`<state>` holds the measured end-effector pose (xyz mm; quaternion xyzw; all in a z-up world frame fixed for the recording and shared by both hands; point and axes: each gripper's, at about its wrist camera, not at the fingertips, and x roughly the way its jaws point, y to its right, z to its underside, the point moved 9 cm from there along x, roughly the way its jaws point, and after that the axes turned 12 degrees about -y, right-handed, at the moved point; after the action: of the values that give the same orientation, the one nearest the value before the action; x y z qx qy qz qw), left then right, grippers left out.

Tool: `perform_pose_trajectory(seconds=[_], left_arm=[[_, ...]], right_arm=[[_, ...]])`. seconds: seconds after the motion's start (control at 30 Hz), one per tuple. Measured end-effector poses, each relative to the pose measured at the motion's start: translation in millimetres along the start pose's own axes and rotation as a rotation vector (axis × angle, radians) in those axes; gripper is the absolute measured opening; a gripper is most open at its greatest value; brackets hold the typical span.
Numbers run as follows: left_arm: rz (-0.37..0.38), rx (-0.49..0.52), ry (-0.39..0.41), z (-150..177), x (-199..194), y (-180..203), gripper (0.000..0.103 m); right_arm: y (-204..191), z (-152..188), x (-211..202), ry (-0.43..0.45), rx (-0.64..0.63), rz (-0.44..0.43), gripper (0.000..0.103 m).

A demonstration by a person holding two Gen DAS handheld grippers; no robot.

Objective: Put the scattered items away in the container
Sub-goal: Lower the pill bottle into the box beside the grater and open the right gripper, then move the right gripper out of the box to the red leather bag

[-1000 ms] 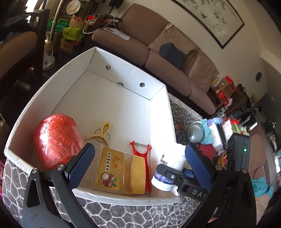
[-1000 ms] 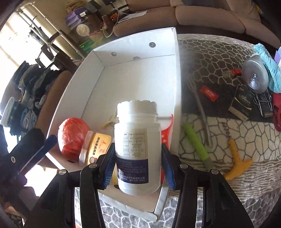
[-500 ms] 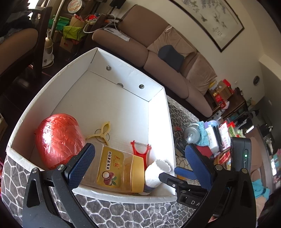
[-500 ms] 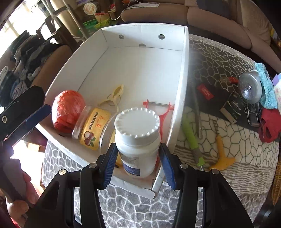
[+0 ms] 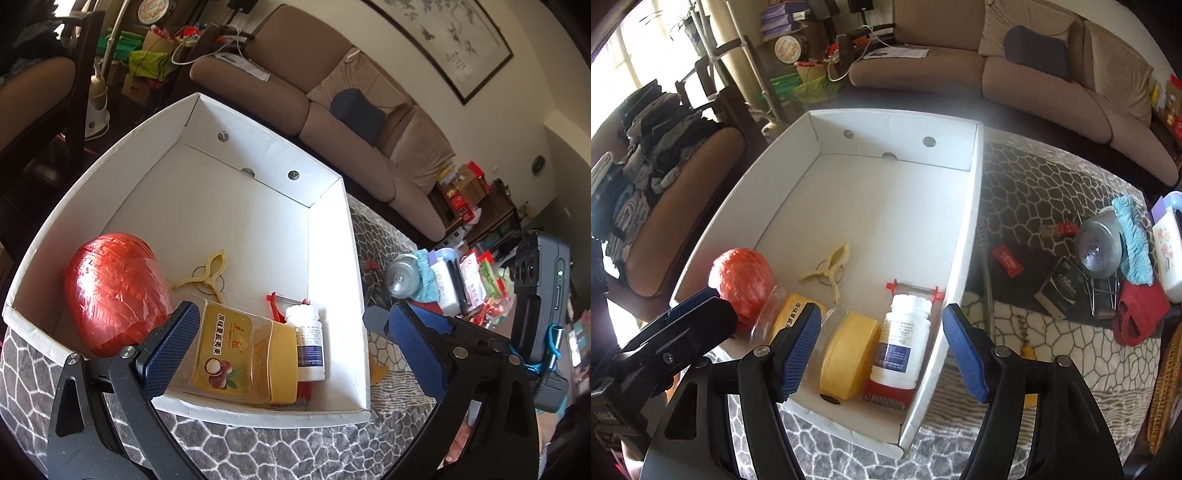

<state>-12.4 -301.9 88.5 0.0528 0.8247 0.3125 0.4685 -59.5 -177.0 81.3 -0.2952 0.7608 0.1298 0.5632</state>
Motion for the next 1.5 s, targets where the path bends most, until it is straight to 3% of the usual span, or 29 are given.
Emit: perform_pose_trajectory(seconds=[0.07, 0.3, 0.53, 0.67, 0.97, 1.07, 1.33, 1.5], left_arm=[[-0.002, 0.012, -0.013, 3.0, 4.4, 5.2, 0.103], [0.039, 0.074, -0.058, 15.9, 23.1, 38.1, 0.103], [0.1, 0.192, -0.091, 42.8, 37.8, 106.4, 0.103], [0.071, 0.282, -0.106, 63.2, 51.3, 141.3, 0.103], [0.1, 0.32, -0.191, 98.5, 95.4, 182.5, 0.103], [0.067, 0.355, -0.209, 109.3, 113.6, 192.4, 0.103], [-0.108, 0.457, -0.282, 146.2, 168.4, 189.5, 0.103], [-0.153, 0.486, -0.327, 165.6, 191.0, 184.1, 0.103]], right_arm=[[9.7, 4.7, -5.8, 0.024, 0.0, 0.012, 0.077], [64.2, 41.9, -22.7, 0.102, 0.027, 0.054, 0.078], [120.3, 103.9, 3.4, 0.084, 0.06, 0.132, 0.074], [147.8, 135.3, 12.0, 0.08, 0.106, 0.11, 0.074], [204.8, 163.5, 9.1, 0.1, 0.226, 0.086, 0.074], [230.9, 170.2, 3.5, 0.118, 0.291, 0.066, 0.074], [278.1, 178.7, -8.9, 0.159, 0.366, 0.047, 0.074], [304.6, 180.4, -6.4, 0.176, 0.412, 0.025, 0.074]])
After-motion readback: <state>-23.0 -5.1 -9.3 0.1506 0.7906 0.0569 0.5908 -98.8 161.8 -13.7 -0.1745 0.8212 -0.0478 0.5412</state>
